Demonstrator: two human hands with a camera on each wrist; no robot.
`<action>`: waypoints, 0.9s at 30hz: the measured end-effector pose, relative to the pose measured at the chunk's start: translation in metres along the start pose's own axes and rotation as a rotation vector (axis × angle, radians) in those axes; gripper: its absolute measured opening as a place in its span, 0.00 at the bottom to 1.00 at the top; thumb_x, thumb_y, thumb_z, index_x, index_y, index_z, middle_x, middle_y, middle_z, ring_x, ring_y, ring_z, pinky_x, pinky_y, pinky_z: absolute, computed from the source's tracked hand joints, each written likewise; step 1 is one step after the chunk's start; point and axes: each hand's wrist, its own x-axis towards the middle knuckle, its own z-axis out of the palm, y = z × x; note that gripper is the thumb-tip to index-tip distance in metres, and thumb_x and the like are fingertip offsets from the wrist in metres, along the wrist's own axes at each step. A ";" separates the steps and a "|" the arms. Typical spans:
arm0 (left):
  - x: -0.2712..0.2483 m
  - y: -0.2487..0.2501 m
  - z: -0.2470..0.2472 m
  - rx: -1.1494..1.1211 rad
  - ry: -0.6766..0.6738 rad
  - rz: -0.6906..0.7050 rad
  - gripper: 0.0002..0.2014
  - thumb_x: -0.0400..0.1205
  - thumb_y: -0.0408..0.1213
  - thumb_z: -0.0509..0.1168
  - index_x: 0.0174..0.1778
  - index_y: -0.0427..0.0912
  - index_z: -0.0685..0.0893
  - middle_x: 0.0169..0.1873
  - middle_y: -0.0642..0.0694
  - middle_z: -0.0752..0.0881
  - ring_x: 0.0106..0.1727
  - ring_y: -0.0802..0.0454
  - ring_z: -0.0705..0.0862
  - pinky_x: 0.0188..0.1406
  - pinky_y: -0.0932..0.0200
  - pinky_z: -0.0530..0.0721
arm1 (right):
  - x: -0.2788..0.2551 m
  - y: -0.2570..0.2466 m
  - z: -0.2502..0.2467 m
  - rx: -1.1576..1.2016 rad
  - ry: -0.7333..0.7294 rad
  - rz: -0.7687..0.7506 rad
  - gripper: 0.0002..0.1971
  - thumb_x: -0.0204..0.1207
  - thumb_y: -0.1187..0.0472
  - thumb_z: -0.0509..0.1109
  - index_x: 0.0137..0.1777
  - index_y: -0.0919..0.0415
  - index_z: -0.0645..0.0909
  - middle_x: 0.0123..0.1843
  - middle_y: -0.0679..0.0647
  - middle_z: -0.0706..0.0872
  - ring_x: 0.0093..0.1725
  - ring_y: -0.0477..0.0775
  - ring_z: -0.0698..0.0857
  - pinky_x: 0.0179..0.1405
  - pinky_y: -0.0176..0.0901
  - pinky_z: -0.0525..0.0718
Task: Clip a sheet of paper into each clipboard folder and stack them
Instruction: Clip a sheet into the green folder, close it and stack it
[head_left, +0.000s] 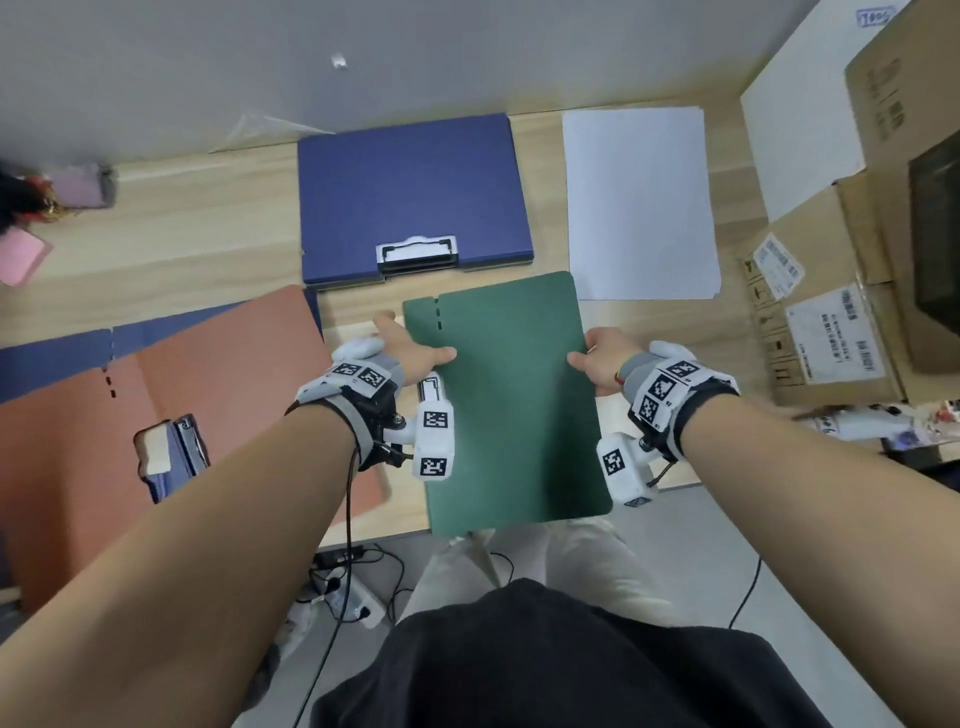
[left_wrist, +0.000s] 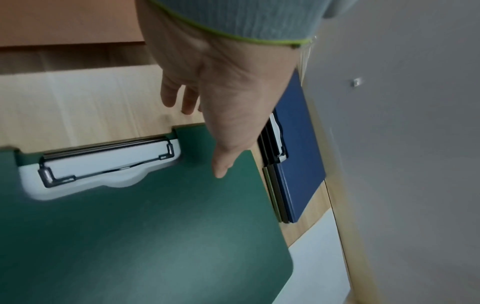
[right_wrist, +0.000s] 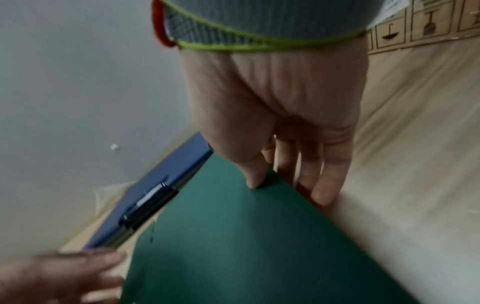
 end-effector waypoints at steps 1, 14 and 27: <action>0.002 0.001 0.000 -0.011 0.012 -0.004 0.59 0.61 0.63 0.79 0.82 0.51 0.53 0.68 0.38 0.81 0.63 0.34 0.83 0.65 0.37 0.81 | 0.003 0.003 0.003 -0.078 -0.001 0.006 0.12 0.83 0.56 0.65 0.40 0.62 0.73 0.40 0.57 0.81 0.41 0.61 0.84 0.43 0.50 0.86; -0.004 0.023 -0.017 -0.474 -0.140 0.082 0.24 0.69 0.46 0.84 0.58 0.43 0.87 0.53 0.46 0.93 0.49 0.47 0.93 0.58 0.44 0.90 | 0.022 0.024 0.009 -0.393 -0.010 -0.038 0.16 0.80 0.50 0.68 0.35 0.56 0.70 0.37 0.52 0.78 0.43 0.59 0.80 0.42 0.43 0.73; -0.048 0.072 -0.151 -0.696 0.154 0.468 0.10 0.80 0.28 0.74 0.54 0.45 0.85 0.46 0.42 0.88 0.34 0.54 0.88 0.39 0.57 0.89 | 0.001 -0.032 -0.063 0.457 -0.104 0.004 0.27 0.70 0.37 0.74 0.62 0.54 0.81 0.66 0.50 0.82 0.67 0.53 0.80 0.56 0.52 0.88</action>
